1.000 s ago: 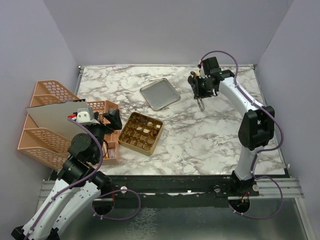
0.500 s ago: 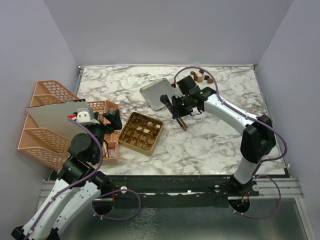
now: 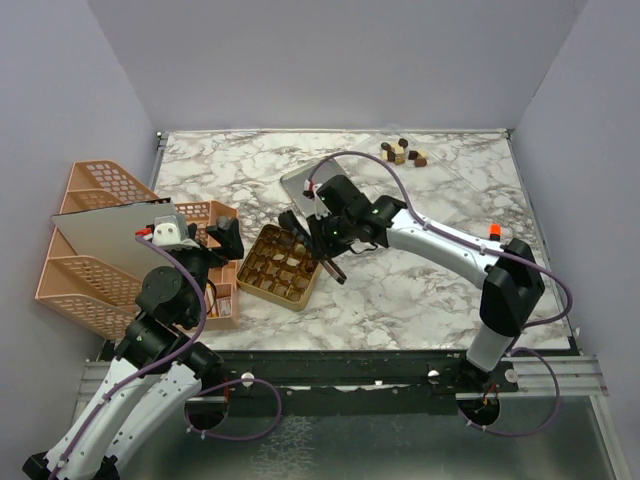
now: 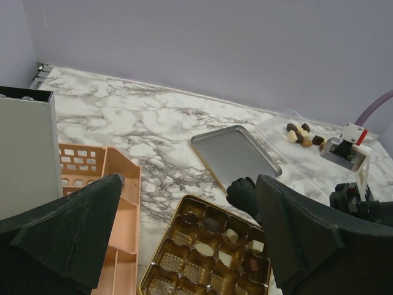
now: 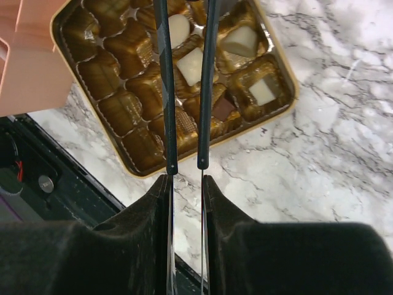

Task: Pack the chocolate
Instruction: Place the fake chocolate in the packing box.

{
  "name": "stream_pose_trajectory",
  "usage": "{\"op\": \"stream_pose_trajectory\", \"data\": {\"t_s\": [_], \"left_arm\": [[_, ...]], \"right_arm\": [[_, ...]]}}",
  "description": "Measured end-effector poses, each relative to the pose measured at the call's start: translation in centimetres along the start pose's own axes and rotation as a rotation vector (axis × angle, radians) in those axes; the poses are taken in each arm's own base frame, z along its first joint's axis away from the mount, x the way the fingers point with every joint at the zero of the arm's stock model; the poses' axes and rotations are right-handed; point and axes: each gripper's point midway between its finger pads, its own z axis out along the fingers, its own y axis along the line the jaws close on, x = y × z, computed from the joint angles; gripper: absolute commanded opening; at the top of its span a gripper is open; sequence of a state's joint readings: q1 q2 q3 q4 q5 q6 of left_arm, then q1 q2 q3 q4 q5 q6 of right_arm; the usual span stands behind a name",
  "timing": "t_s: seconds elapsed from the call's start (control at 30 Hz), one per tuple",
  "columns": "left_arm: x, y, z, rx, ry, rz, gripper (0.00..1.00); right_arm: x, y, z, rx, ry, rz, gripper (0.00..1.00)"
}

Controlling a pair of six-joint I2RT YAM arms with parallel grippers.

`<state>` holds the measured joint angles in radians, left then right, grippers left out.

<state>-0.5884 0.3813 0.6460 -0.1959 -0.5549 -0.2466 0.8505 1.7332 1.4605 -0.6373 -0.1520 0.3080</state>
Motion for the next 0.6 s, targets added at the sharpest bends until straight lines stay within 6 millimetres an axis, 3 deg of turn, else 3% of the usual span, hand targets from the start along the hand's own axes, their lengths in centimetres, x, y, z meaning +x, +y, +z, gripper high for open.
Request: {"op": "stream_pose_trajectory", "data": {"t_s": [0.3, 0.6], "left_arm": [[-0.1, 0.0, -0.1, 0.000, -0.003, -0.002, 0.99], [-0.2, 0.1, -0.1, -0.004, -0.007, -0.003, 0.99]], "right_arm": [[2.0, 2.3, 3.0, -0.025, 0.072, -0.032, 0.22], [1.5, 4.5, 4.0, -0.057, 0.073, -0.066, 0.23]]}}
